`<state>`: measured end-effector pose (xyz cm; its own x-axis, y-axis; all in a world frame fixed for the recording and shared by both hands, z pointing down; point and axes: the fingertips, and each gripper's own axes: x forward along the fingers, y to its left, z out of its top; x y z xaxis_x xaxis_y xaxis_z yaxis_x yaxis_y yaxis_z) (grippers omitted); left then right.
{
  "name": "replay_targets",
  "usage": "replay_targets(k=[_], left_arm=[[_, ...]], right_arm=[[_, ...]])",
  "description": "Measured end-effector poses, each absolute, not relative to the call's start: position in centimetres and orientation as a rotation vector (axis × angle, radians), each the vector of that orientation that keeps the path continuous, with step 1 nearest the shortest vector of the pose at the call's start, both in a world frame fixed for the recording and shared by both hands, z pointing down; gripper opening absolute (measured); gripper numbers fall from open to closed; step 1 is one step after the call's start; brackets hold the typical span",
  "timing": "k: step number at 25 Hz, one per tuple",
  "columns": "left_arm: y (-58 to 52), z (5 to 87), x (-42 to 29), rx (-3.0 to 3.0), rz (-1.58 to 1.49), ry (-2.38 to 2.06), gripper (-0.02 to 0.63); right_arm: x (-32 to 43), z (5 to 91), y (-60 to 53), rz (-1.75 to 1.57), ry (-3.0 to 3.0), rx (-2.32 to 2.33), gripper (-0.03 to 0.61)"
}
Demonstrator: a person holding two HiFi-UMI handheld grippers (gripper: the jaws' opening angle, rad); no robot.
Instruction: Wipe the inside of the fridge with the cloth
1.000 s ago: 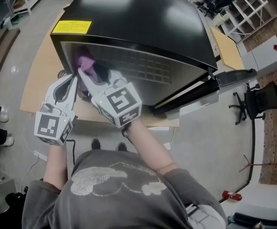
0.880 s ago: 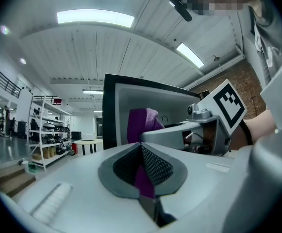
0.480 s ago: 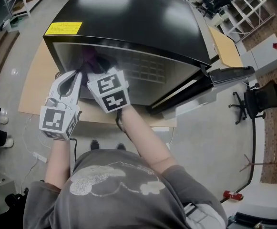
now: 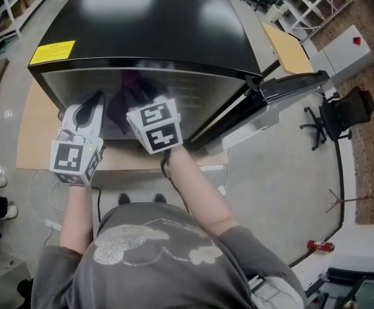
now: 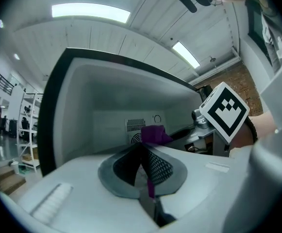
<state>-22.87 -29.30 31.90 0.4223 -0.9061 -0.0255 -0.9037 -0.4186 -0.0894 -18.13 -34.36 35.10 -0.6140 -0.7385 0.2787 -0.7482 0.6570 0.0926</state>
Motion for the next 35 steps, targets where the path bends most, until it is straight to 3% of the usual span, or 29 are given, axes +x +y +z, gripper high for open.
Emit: replay_targets(k=[13,35], left_arm=[[-31.0,31.4,-15.0,-2.723,-0.036,1.402,0.018],[-32.7,31.8,-13.3,-2.793,-0.041,1.259,0.018]], right_arm=[[-6.2,36.6,-35.4,0.143,-2.317,1.523,0.080],[-2.1,33.7,-35.6,0.241,-2.272,1.998,0.080]])
